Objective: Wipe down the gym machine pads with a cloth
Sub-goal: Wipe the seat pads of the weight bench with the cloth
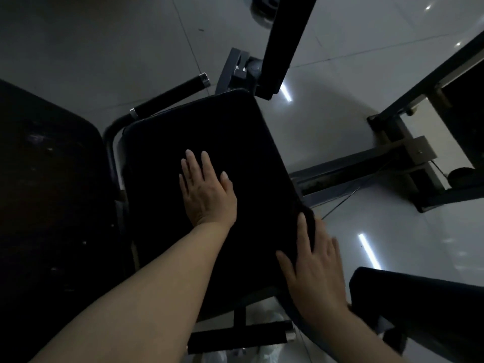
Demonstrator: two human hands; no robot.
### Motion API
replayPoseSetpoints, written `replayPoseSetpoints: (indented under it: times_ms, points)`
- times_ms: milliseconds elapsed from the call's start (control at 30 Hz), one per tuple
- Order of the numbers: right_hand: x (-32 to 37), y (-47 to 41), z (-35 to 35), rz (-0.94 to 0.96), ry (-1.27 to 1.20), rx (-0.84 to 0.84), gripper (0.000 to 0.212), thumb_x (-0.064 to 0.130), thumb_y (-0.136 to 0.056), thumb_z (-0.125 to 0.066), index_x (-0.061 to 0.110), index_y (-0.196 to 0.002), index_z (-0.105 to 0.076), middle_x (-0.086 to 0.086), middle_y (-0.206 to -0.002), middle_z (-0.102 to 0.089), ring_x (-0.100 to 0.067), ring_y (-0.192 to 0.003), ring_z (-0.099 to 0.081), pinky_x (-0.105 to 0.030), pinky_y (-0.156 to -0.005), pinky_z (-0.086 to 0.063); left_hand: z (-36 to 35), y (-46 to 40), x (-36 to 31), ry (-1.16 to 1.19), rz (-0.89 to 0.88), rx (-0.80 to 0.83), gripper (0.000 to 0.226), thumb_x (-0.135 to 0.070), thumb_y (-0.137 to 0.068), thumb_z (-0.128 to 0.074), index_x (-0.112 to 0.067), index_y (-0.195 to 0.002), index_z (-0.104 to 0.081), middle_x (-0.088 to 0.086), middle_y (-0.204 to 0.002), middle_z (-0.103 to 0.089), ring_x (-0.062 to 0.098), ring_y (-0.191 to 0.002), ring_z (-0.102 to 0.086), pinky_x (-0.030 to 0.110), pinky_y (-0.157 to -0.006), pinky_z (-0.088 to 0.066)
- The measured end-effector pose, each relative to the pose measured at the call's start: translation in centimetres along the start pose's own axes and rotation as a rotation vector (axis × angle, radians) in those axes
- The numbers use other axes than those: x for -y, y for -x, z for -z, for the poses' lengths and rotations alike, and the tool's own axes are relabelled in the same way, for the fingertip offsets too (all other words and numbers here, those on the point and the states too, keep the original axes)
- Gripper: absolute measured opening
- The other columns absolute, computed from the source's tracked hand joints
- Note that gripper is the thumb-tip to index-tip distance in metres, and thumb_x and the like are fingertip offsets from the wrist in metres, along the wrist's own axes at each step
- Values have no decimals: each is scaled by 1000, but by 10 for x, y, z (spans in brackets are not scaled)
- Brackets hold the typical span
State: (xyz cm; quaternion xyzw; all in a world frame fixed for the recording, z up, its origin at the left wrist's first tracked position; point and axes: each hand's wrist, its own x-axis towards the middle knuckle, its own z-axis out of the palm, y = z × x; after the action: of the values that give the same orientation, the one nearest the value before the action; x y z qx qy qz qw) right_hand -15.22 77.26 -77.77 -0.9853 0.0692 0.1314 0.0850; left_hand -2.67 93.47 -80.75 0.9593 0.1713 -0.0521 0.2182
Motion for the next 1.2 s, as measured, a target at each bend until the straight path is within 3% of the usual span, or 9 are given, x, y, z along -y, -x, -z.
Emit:
replayPoseSetpoints:
  times_ms: [100,200,333,500,667,800,967,1067,1200]
  points:
    - [-11,9,0,-11,15,83,79,56,-89,-39,15,-150,-10,-21,-150,-28,-36,-135,-36,-45,-111,-25,-3,-8,-3,-18,54,-25,58,-37,-100,-26,-19,-153,-8,7,-161,6,22,-147,6,37,-118,3]
    - [12,-31,6,-27,8,52,79,57,-91,-31,11,-151,-12,-23,-151,-25,-39,-137,-31,-48,-108,-31,-9,-6,-5,-27,65,-70,57,-35,-100,-25,-19,-153,-10,7,-161,2,21,-147,4,37,-119,3]
    - [62,-106,18,37,19,39,74,54,-97,-27,14,-152,4,-20,-156,5,-36,-144,-1,-46,-116,-6,-11,-8,-3,-12,68,-107,55,-32,-99,-22,-17,-152,-17,8,-160,-3,23,-148,0,37,-119,1]
    - [67,-145,29,191,24,38,70,53,-98,-23,19,-152,5,-16,-157,14,-33,-145,7,-42,-118,-3,-10,-9,-1,41,50,-131,55,-30,-97,-21,-16,-150,-24,8,-160,-7,22,-148,-3,35,-118,-1]
    - [14,-69,9,206,-5,-5,69,57,-95,-20,14,-148,-23,-21,-155,-17,-38,-137,-30,-45,-104,-38,-6,-13,-6,-22,143,-78,59,-35,-98,-28,-18,-153,-12,6,-161,2,21,-147,3,37,-119,2]
    - [-5,-33,6,187,-6,106,74,61,-94,-6,11,-144,-30,-25,-150,-25,-37,-128,-35,-42,-93,-43,-7,-15,-9,-96,150,-38,61,-42,-98,-22,-21,-153,-3,6,-160,8,23,-147,7,41,-118,3]
    - [31,-127,29,204,-199,80,73,45,-96,-42,9,-152,-8,-18,-150,-28,-34,-130,-41,-41,-95,-45,-11,-14,-7,-114,141,-57,64,-44,-95,-13,-19,-153,-4,8,-160,6,24,-147,6,42,-117,4]
    - [57,-190,45,200,-269,80,74,40,-97,-42,11,-152,-1,-14,-147,-30,-32,-123,-46,-41,-91,-44,-14,-16,-7,-91,141,-78,71,-46,-88,-11,-16,-152,-15,11,-160,-3,26,-147,-2,43,-117,0]
    - [93,-265,56,238,-315,123,73,37,-99,-42,7,-151,-1,-19,-147,-27,-35,-127,-40,-42,-99,-38,-17,-17,-6,-100,140,-110,69,-45,-89,-16,-14,-149,-26,13,-158,-15,28,-146,-13,45,-117,-8]
